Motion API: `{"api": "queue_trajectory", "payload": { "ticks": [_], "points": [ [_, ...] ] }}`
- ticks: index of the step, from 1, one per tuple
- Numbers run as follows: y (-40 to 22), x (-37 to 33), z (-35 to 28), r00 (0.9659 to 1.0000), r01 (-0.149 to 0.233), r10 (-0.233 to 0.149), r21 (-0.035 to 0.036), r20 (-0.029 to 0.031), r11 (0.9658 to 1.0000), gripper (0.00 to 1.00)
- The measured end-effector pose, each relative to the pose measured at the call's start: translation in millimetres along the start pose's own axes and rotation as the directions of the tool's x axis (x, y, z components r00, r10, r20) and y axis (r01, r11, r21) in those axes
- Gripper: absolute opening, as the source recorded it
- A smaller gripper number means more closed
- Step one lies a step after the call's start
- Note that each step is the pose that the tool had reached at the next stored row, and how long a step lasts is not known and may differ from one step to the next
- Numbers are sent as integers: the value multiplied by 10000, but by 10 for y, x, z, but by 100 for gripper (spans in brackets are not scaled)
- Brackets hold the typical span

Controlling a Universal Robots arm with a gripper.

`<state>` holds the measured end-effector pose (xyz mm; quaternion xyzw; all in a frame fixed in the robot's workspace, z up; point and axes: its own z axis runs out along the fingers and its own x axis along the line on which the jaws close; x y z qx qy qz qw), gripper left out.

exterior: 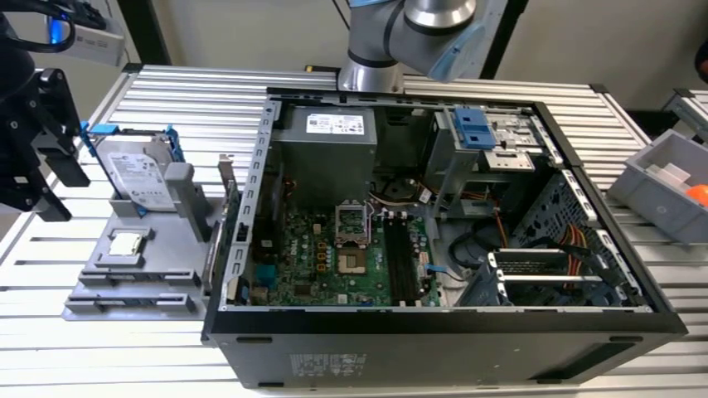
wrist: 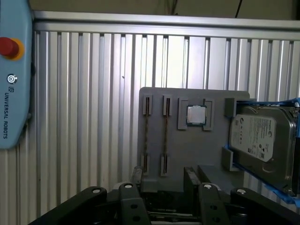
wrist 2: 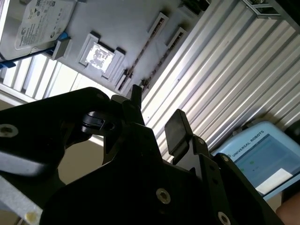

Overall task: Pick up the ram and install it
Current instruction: 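Pick up the ram and move it above insertion slot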

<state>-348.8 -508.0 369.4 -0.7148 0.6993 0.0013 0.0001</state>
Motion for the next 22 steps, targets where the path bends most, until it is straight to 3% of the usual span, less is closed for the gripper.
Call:
{"api": "queue_trajectory", "payload": {
  "ticks": [8, 22],
  "points": [
    [0, 0, 28, 10000, -2, 2, 1, 0, 10000, 100],
    [1, 0, 79, 9994, -358, 358, 1, 1, 9994, 100]
  ]
}}
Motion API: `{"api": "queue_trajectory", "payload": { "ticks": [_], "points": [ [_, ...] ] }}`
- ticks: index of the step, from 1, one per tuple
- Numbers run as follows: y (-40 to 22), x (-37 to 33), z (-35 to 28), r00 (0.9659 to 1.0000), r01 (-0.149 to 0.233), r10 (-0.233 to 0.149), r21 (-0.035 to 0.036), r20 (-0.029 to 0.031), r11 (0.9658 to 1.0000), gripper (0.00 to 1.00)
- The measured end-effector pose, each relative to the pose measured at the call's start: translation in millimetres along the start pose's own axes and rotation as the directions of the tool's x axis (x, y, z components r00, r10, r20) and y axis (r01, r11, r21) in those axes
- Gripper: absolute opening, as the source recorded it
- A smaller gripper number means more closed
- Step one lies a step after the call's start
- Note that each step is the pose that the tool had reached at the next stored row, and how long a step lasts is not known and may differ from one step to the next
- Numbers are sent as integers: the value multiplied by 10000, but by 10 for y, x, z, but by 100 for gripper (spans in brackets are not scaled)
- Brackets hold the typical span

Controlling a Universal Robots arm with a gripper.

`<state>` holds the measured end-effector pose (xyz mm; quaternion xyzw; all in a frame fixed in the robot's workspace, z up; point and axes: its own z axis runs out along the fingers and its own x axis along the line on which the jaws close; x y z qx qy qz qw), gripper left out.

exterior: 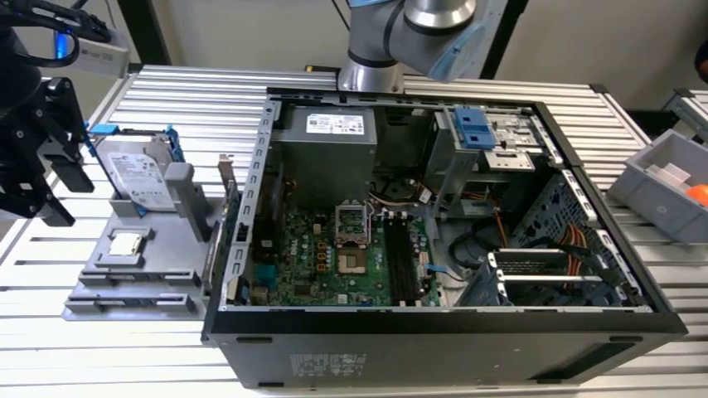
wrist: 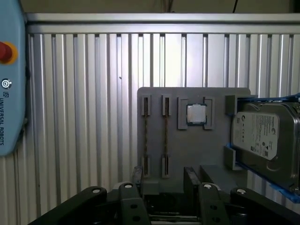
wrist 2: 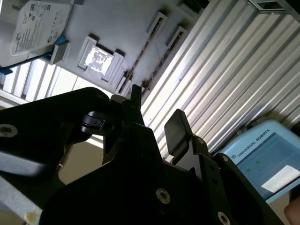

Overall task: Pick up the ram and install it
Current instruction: 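Pick up the ram and move it above insertion slot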

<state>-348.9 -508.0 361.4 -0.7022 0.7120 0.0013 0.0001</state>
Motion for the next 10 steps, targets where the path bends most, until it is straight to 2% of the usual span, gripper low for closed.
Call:
{"api": "queue_trajectory", "payload": {
  "ticks": [10],
  "points": [
    [0, 0, 26, 10000, -1, 1, 0, 0, 10000, 100]
  ]
}}
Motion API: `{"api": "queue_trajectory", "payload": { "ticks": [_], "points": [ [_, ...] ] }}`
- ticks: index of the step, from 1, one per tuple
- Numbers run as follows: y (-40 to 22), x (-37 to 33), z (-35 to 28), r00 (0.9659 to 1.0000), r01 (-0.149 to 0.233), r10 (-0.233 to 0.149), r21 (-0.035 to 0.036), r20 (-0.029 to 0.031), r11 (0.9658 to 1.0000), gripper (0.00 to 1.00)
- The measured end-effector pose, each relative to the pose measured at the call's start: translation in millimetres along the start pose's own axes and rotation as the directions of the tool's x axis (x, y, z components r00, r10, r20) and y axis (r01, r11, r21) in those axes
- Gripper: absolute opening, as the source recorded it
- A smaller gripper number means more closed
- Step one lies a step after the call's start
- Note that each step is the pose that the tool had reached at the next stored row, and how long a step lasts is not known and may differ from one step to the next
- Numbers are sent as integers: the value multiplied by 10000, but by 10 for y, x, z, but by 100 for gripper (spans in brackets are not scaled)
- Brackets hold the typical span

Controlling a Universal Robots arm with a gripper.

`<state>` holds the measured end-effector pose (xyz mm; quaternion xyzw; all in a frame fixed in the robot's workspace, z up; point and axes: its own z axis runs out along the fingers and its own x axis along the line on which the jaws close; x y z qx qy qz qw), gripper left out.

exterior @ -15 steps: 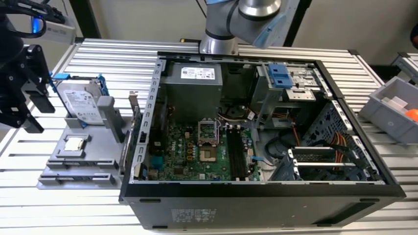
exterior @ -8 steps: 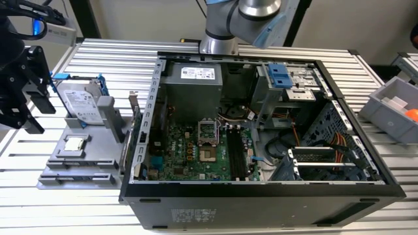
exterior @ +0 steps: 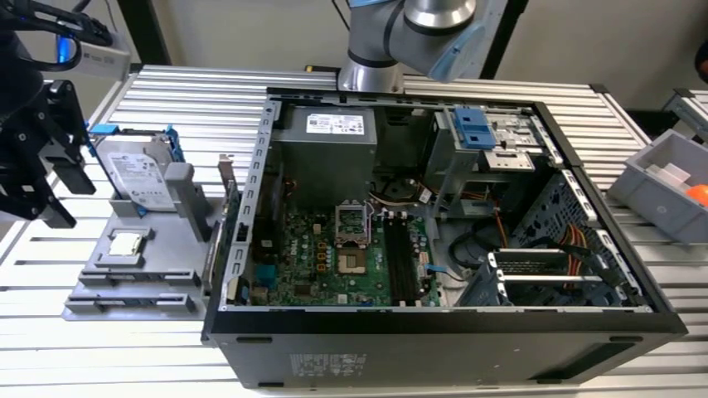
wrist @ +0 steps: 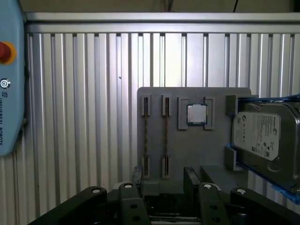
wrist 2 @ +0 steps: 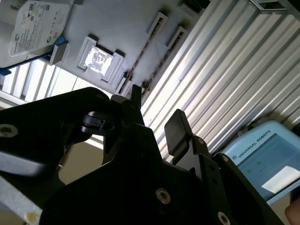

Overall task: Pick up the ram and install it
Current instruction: 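Pick up the ram and move it above insertion slot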

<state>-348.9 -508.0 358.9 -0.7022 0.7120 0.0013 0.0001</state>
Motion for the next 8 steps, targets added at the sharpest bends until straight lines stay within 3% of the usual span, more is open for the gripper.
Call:
{"api": "queue_trajectory", "payload": {
  "ticks": [8],
  "points": [
    [0, 0, 20, 10000, 0, 0, 0, 0, 10000, 100]
  ]
}}
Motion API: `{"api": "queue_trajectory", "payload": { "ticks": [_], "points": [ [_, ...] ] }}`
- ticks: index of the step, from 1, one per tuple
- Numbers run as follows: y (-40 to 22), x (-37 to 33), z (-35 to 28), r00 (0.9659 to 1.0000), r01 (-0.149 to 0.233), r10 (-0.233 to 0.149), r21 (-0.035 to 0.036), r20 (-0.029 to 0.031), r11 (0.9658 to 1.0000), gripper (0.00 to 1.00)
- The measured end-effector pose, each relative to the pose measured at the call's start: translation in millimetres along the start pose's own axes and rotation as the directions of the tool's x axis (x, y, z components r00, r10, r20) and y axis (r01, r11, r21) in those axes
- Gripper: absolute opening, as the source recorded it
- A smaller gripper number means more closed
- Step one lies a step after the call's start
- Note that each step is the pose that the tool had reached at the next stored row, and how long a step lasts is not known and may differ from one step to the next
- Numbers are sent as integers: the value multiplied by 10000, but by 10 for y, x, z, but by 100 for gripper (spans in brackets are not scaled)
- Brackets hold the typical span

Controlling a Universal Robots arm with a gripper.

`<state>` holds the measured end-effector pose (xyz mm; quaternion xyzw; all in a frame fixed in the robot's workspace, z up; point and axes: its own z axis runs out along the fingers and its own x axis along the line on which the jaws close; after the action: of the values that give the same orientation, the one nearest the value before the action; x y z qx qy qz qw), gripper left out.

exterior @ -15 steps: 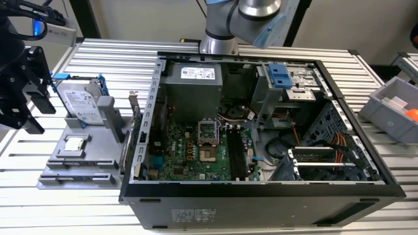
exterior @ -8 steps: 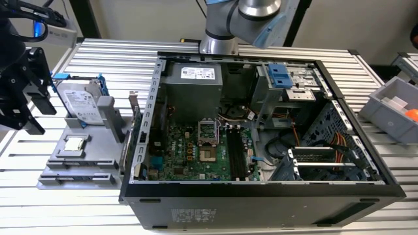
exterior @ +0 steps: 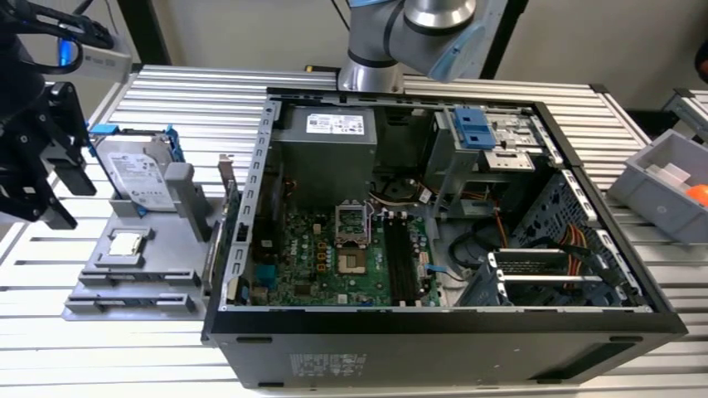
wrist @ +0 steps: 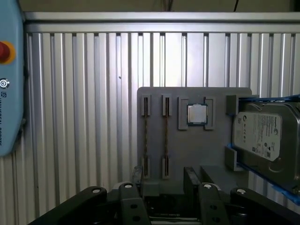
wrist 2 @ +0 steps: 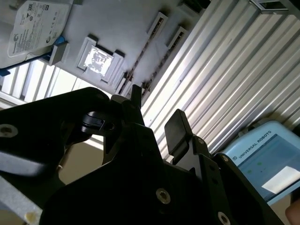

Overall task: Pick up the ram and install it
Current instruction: 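Pick up the ram and move it above insertion slot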

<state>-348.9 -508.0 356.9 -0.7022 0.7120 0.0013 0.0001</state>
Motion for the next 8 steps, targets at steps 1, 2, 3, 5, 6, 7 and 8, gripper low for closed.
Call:
{"api": "queue_trajectory", "payload": {
  "ticks": [1, 2, 3, 5, 6, 7, 8],
  "points": [
    [0, 0, 2, 10000, 0, 0, -1, 0, 10000, 100],
    [0, 0, 5, 10000, 0, 0, 0, 0, 10000, 100],
    [0, 0, 8, 10000, 0, 0, 0, 0, 10000, 100],
    [0, 0, 12, 10000, 0, 0, 0, 0, 10000, 100],
    [0, 0, 15, 10000, 0, 0, 0, 0, 10000, 100],
    [0, 0, 17, 10000, 0, 0, 0, 0, 10000, 100],
    [0, 0, 19, 10000, 0, 0, 0, 0, 10000, 100]
  ]
}}
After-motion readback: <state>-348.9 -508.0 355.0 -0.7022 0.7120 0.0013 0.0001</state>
